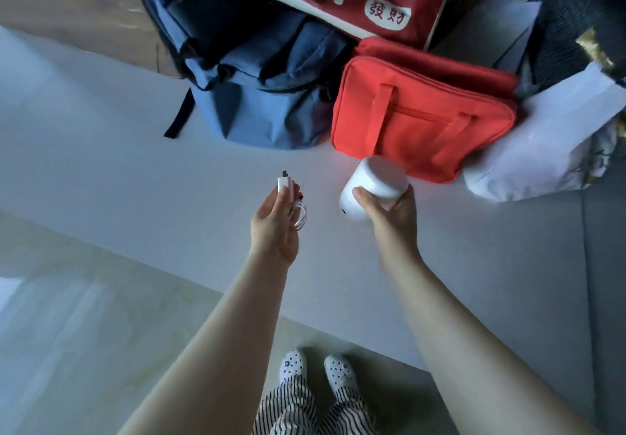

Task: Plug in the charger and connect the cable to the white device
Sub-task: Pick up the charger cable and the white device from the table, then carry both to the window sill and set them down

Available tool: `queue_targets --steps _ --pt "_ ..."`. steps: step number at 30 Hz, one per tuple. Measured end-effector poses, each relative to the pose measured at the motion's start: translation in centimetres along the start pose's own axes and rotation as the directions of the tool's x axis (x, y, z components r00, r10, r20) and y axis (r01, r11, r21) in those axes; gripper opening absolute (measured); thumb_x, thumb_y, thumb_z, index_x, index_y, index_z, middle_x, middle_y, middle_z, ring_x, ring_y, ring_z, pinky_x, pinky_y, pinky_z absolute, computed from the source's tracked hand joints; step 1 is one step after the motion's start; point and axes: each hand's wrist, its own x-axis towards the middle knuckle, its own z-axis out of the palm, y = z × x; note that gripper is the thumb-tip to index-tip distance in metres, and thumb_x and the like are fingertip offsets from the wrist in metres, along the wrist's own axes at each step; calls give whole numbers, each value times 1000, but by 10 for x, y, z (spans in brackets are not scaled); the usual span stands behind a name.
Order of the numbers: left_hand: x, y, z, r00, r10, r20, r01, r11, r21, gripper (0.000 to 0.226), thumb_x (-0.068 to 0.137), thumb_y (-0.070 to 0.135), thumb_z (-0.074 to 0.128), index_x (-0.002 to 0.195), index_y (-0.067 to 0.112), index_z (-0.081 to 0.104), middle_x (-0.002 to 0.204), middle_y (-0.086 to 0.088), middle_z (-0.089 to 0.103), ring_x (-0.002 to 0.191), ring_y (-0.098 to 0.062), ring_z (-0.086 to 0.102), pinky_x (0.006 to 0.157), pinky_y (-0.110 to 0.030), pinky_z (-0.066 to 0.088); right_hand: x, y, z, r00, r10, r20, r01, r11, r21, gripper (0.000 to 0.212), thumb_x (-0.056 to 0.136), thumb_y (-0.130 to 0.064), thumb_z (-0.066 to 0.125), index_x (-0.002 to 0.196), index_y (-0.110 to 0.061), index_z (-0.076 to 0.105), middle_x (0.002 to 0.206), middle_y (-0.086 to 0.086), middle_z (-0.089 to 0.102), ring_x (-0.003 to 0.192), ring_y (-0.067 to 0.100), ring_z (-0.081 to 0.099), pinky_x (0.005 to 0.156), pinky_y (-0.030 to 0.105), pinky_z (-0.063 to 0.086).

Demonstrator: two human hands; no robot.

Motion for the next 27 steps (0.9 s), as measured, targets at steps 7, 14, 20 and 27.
queue_targets --steps 7,14,20,27 --pt "-51 85 -79 965 182 -189 -213 963 -163 20 95 19 55 105 5 64 94 -6 66 86 -11 63 79 -17 50 -40 -45 89 920 20 393 -27 1000 13 50 67 -28 79 110 -24 54 108 -7 63 94 2 60 73 9 46" --pt "-134 125 -181 836 302 -459 -469 827 -309 29 96 15 53 121 2 60 96 -7 64 81 -12 60 61 -14 54 -125 -58 166 693 136 708 -56 989 -135 57 72 -31 79 122 -20 54 116 -3 62 99 12 58 78 26 46" --pt "-202 131 -264 692 334 -640 -618 733 -284 27 93 15 57 117 3 63 77 0 71 76 -13 62 67 -19 54 -216 -52 215 495 227 839 -17 968 -252 38 77 -27 77 110 -18 59 102 -2 65 86 11 62 63 16 52" --pt "-251 139 -340 607 315 -730 -699 649 -300 31 93 11 57 122 1 60 73 0 73 72 -12 65 71 -25 52 -308 -37 263 319 303 898 46 941 -334 22 73 -29 80 86 -24 64 95 3 67 87 23 61 65 28 50"
